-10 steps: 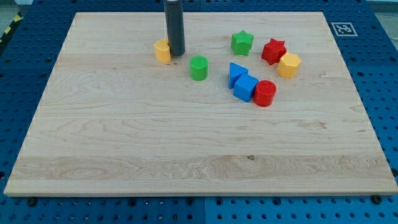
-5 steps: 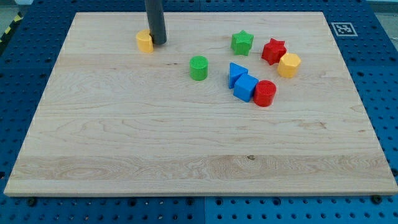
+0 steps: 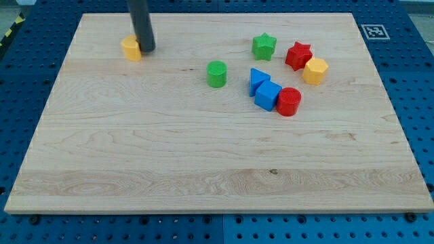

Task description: Place the yellow heart at the top left corner of the board

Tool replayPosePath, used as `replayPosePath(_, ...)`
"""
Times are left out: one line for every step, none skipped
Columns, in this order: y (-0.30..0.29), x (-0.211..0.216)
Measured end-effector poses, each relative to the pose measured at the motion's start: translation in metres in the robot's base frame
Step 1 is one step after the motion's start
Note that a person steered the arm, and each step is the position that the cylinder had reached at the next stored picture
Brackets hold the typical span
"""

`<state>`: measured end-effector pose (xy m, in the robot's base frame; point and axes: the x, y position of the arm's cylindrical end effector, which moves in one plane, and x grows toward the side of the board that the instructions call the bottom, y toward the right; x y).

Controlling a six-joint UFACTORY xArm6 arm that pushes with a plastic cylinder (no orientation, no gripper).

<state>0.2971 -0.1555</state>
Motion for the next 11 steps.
replayPosePath(-0.016, -0.007)
replayPosePath(-0.004, 0.002)
replayPosePath(0.011, 0.061)
replayPosePath(-0.042, 0.066)
replayPosePath(-0.045, 0.024)
replayPosePath(-0.045, 0.024)
replayPosePath(-0.024, 0.040)
replayPosePath(-0.020, 0.034)
replayPosePath(-0.020, 0.015)
replayPosePath(-0.020, 0.015)
replayPosePath(-0.031, 0.027)
